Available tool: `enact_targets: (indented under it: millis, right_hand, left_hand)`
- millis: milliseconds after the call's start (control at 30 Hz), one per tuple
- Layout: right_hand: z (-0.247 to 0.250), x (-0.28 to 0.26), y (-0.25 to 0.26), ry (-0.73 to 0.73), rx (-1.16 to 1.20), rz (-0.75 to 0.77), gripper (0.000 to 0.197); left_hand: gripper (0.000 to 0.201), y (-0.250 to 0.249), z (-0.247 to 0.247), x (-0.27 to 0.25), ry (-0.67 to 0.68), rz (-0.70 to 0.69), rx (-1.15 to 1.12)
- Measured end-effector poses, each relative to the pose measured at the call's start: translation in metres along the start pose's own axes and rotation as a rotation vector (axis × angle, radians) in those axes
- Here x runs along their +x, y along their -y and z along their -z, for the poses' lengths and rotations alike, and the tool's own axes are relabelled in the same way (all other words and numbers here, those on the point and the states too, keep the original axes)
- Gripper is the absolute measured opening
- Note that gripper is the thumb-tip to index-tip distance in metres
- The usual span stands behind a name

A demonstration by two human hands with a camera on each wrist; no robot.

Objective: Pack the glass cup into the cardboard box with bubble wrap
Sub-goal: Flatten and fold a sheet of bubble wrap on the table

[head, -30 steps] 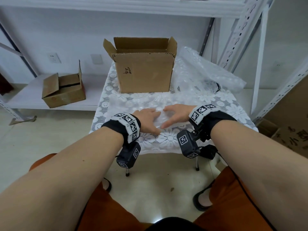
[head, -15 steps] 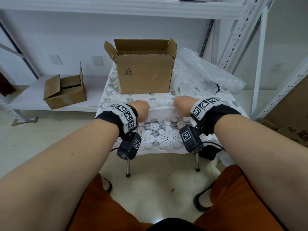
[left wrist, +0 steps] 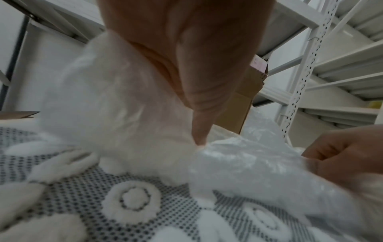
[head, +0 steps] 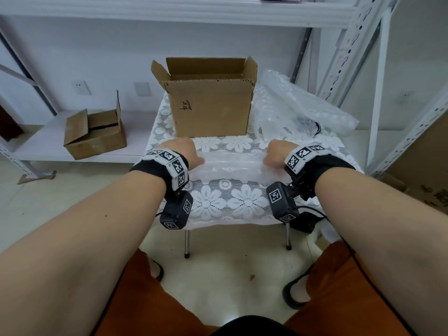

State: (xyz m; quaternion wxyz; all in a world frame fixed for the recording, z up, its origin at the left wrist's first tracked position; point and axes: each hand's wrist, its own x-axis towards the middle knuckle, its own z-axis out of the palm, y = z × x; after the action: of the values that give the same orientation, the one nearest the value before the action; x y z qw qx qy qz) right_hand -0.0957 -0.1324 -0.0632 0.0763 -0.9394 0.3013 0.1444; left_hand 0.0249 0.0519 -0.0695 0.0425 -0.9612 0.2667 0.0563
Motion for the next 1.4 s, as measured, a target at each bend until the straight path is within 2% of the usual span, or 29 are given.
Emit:
enact_targets:
  millis: [67,100,167,200,233,300,367,433,500,567,633,700,733,833,900,1067,1233,1400]
  right_hand:
    - [-0.001,0.000,0.000,-0.017,-0.015,0.002,0.021]
    - [-0.001,0.000,0.001,-0.020,-0.027,0.003,0.017]
    - [-0.003,0.000,0.002,-0.015,-0.058,0.014,0.011]
    - [-0.005,0.001,0.002,-0.016,-0.072,0.016,0.017]
    - [-0.006,0.001,0.002,-0.022,-0.081,0.017,0.020]
    - [-0.009,0.002,0.000,-0.040,-0.090,0.026,0.020]
    - [-0.013,0.005,-0.003,-0.057,-0.106,0.027,0.019]
    - [-0.017,0.008,-0.004,-0.115,-0.111,0.029,0.022]
    - [-0.024,0.010,-0.004,-0.310,-0.098,0.078,0.025]
    - [-0.034,0.011,0.003,-0.530,-0.069,0.204,0.026]
    - [-0.043,0.010,0.015,-0.608,-0.004,0.365,0.025]
    - [-0.051,0.010,0.028,-0.541,0.021,0.470,0.028]
    - [-0.055,0.011,0.033,-0.474,0.009,0.475,0.032]
    - [-0.065,0.015,0.039,-0.253,-0.030,0.384,0.048]
    - [-0.069,0.017,0.034,-0.188,-0.055,0.335,0.053]
    - [-0.069,0.021,0.023,-0.109,-0.089,0.247,0.057]
    - [-0.067,0.025,0.004,-0.110,-0.120,0.120,0.063]
    - [-0.068,0.030,-0.011,-0.077,-0.054,-0.030,0.068]
  left_hand:
    - [0.051,-0.002,-0.005,0.000,-0.152,-0.016,0.059]
    - [0.045,-0.004,-0.007,0.001,-0.263,-0.069,0.091]
    - [0.029,-0.012,-0.011,0.001,-0.459,-0.245,0.051]
    - [0.026,-0.017,-0.011,0.000,-0.483,-0.348,-0.043]
    - [0.029,-0.023,-0.012,-0.001,-0.434,-0.428,-0.171]
    - [0.041,-0.034,-0.016,-0.005,-0.217,-0.481,-0.346]
    - [0.048,-0.040,-0.024,-0.006,-0.058,-0.444,-0.233]
    - [0.051,-0.040,-0.033,-0.005,0.038,-0.388,-0.101]
    - [0.052,-0.041,-0.039,-0.004,0.083,-0.337,-0.050]
    - [0.052,-0.043,-0.041,-0.003,0.078,-0.296,-0.018]
    - [0.054,-0.045,-0.042,-0.002,0.071,-0.256,0.002]
    - [0.055,-0.047,-0.043,0.000,0.075,-0.228,0.026]
    - [0.055,-0.048,-0.044,0.001,0.082,-0.218,0.037]
    - [0.057,-0.047,-0.050,0.003,0.125,-0.195,0.045]
    - [0.060,-0.044,-0.053,0.005,0.157,-0.196,0.033]
    - [0.062,-0.040,-0.059,0.008,0.174,-0.182,0.014]
    - [0.068,-0.033,-0.064,0.009,0.192,-0.137,-0.029]
    - [0.082,-0.026,-0.064,0.009,0.208,-0.070,-0.100]
